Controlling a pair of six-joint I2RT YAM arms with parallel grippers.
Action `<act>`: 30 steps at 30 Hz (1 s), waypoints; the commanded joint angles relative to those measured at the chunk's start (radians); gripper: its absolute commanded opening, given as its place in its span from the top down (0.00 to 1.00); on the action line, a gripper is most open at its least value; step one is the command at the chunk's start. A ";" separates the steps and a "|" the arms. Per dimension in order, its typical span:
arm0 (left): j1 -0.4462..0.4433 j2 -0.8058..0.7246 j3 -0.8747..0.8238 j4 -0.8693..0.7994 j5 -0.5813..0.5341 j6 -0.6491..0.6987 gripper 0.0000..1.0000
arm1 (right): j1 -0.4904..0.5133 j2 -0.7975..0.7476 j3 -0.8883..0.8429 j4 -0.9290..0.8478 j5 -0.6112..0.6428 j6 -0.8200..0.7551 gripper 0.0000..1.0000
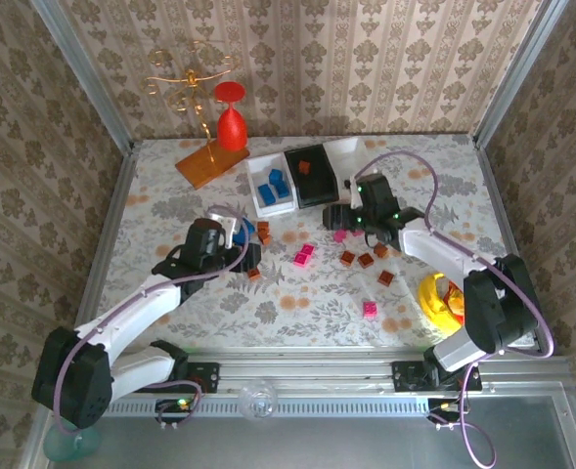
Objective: Sort the legos into containers by color
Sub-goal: Pick up the lego from the center of the table.
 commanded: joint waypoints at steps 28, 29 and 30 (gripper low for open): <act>-0.250 0.473 0.208 0.009 -0.310 -0.177 0.63 | 0.053 -0.119 -0.242 0.217 0.048 0.015 0.14; -0.255 0.467 0.220 0.012 -0.324 -0.170 0.64 | 0.053 -0.149 -0.248 0.220 0.054 0.019 0.13; -0.257 0.460 0.232 0.018 -0.331 -0.161 0.65 | 0.053 -0.162 -0.254 0.222 0.065 0.021 0.13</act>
